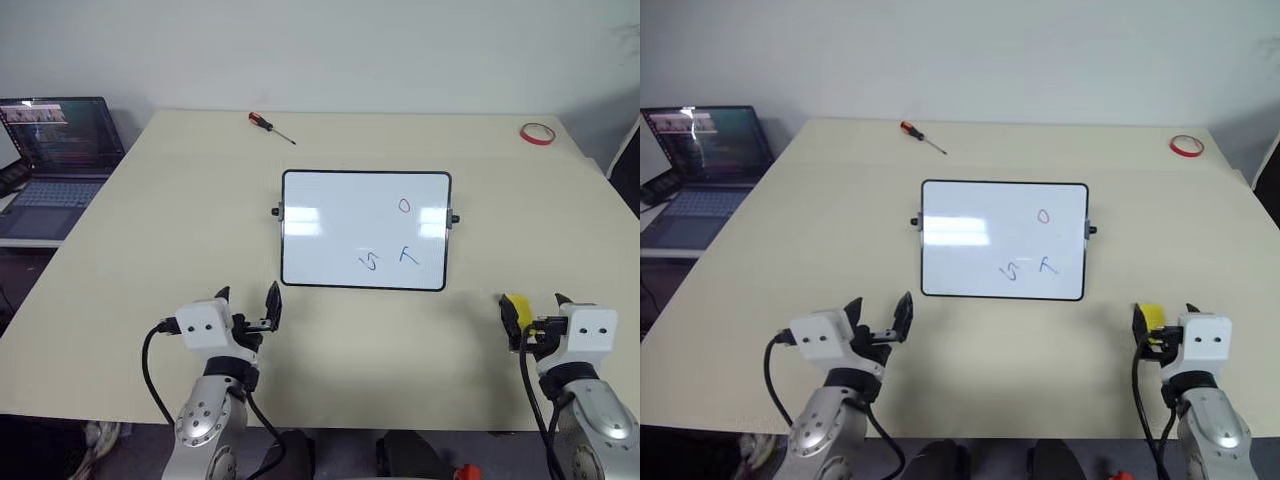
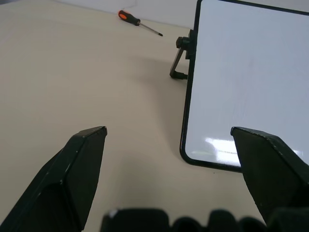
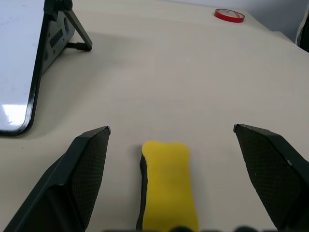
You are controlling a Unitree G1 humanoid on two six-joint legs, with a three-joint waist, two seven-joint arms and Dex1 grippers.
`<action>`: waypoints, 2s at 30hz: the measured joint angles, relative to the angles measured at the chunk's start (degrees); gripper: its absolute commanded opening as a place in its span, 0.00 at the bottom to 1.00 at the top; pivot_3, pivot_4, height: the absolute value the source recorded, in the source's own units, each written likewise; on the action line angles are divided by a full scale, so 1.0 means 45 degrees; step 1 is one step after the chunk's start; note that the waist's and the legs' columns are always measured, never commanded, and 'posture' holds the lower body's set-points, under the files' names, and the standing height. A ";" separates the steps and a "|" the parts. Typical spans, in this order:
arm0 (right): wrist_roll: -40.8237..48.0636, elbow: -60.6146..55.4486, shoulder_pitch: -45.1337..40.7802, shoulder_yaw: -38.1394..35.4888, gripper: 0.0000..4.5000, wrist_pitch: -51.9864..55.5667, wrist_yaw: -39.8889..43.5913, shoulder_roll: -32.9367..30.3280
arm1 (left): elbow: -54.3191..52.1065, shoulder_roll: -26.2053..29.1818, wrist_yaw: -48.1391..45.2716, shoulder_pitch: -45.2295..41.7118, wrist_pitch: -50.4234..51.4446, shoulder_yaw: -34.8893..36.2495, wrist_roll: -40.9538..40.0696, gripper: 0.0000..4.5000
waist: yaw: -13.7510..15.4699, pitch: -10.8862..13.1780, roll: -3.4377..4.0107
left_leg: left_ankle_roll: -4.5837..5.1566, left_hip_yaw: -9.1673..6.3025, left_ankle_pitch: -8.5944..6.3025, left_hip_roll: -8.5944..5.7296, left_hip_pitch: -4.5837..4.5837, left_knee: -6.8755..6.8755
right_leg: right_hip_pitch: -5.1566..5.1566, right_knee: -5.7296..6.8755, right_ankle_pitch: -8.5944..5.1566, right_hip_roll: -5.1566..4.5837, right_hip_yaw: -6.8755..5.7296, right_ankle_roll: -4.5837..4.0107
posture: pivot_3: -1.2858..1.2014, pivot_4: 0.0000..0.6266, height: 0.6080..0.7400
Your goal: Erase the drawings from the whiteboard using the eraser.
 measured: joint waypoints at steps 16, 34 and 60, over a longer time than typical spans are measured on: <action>-0.0137 -0.0172 -0.0862 0.0202 1.00 0.0791 -0.0284 0.0238 | 0.0055 0.0014 0.0036 -0.0526 0.0034 -0.0042 0.0047 1.00 | -0.0016 0.0001 0.0002 | -0.0009 -0.0002 0.0005 0.0003 0.0005 -0.0001 | 0.0001 -0.0001 0.0008 0.0009 0.0004 0.0011 | 0.52 0.24 1.00; -0.0620 -0.0467 -0.0397 0.0937 1.00 0.0815 -0.0981 0.0990 | 0.0845 0.0561 -0.0562 -0.1127 -0.0257 0.0607 -0.0248 1.00 | -0.0004 0.0003 0.0005 | -0.0017 -0.0002 0.0007 0.0004 -0.0007 -0.0003 | -0.0013 -0.0003 0.0009 -0.0006 0.0003 0.0012 | 0.52 0.24 1.00; 0.0743 -0.1892 0.0013 0.0399 1.00 0.2694 -0.0759 0.1047 | 0.5322 0.4852 -1.1143 -0.8090 -0.0625 -0.2353 -0.2661 1.00 | -0.0044 0.0013 0.0030 | -0.0087 -0.0010 0.0043 -0.0001 -0.0004 -0.0011 | -0.0016 0.0007 0.0011 0.0019 -0.0007 0.0016 | 0.52 0.24 1.00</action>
